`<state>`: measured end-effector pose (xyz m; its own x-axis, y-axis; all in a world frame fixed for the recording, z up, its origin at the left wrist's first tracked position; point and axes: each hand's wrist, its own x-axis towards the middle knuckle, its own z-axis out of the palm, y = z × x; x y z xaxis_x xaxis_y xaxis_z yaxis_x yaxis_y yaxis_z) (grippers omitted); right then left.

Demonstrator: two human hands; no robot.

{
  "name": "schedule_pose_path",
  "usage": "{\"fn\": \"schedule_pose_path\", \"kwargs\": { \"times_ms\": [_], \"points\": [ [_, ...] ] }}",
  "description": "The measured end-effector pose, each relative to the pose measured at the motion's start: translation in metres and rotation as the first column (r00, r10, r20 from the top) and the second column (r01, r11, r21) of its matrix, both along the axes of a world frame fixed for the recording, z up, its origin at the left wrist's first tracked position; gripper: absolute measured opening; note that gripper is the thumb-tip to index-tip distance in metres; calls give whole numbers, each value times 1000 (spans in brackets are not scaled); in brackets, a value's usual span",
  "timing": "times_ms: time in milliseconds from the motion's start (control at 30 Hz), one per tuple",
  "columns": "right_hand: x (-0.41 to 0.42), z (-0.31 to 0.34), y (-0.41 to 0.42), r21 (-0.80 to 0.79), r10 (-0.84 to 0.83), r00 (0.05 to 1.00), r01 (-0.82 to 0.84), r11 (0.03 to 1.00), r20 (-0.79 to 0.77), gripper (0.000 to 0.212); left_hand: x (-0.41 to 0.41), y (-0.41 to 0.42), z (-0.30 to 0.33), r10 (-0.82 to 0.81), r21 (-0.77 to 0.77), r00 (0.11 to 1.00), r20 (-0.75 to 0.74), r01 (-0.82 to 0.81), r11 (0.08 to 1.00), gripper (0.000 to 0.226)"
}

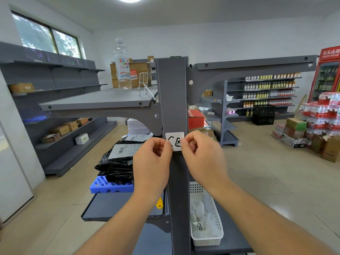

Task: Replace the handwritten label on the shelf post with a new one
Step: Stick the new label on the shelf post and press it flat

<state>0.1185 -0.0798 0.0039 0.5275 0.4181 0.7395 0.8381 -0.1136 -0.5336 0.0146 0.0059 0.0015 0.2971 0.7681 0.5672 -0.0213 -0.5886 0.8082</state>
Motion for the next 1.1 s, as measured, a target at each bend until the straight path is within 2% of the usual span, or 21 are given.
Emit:
{"fn": "schedule_pose_path", "kwargs": {
  "times_ms": [300, 467, 767, 1100],
  "points": [
    [1, 2, -1, -15, -46, 999, 45, 999, -23, 24, 1, 2, 0, 20, 13, 1000, -19, -20, 1000, 11],
    [6, 2, -3, -14, -2, 998, 1, 1000, -65, 25, -2, 3, -2, 9, -11, 1000, 1, -9, 1000, 11],
    [7, 13, 4, 41, 47, 995, -43, 998, -93, 26, 0, 2, 13, -9, 49, 1000, 23, 7, 999, 12],
    [17, 14, 1, 72, 180, 972, -171, 983, -151, 14, 0, 13, 12, -73, -50, 992, 99, 79, 996, 14]
  ]
}}
